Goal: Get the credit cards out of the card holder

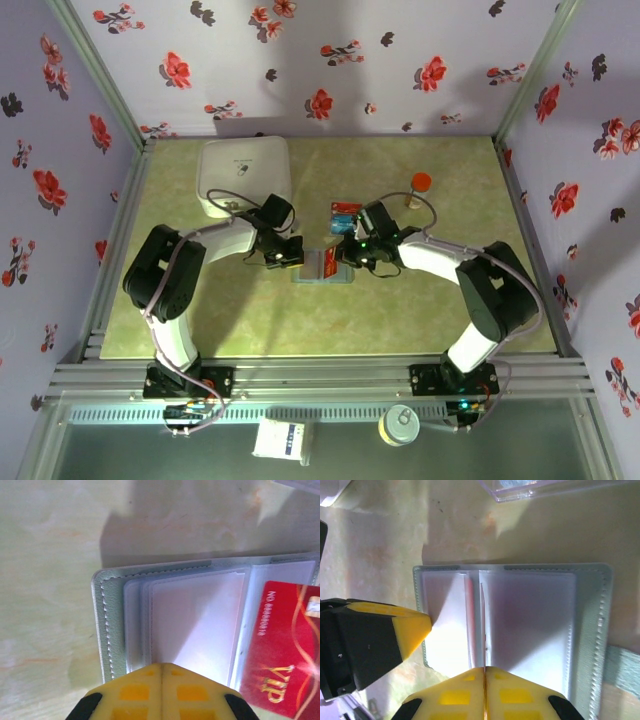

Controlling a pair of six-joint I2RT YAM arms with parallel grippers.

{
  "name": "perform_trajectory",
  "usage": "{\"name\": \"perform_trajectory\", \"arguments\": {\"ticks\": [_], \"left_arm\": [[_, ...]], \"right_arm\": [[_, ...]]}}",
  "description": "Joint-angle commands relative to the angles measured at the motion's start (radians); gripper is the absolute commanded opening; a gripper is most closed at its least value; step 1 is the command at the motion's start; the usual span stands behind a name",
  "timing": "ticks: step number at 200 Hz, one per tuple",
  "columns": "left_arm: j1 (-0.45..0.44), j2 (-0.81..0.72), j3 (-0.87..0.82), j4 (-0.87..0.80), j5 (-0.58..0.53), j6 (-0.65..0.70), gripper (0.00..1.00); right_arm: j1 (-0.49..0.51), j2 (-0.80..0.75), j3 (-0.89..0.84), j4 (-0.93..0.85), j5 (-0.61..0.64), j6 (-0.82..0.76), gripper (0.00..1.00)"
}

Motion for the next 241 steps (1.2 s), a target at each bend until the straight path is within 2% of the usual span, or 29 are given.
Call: {"name": "perform_trajectory", "arguments": {"ticks": [1,40,73,142,172,241], "left_arm": [[0.003,-0.062,-0.015,-0.041,-0.024,0.014,0.00],[0.009,-0.091,0.000,-0.012,-0.007,0.001,0.00],[0.021,-0.113,0.007,-0.013,0.003,0.002,0.00],[0.069,-0.173,-0.045,-0.008,0.015,0.017,0.00],[0.078,-0.184,-0.079,0.001,0.017,0.024,0.00],[0.098,-0.207,-0.118,0.008,0.013,0.019,0.00]], "right_arm": [[-0.007,-0.044,0.084,-0.178,0.080,-0.143,0.09],[-0.010,-0.041,0.209,-0.363,0.154,-0.442,0.08],[-0.015,-0.033,0.313,-0.495,0.249,-0.789,0.03],[-0.037,0.080,0.558,-0.736,0.320,-1.442,0.01],[-0.046,0.147,0.675,-0.784,0.372,-1.579,0.00],[-0.102,0.403,1.046,-0.947,0.271,-1.715,0.00]]}}
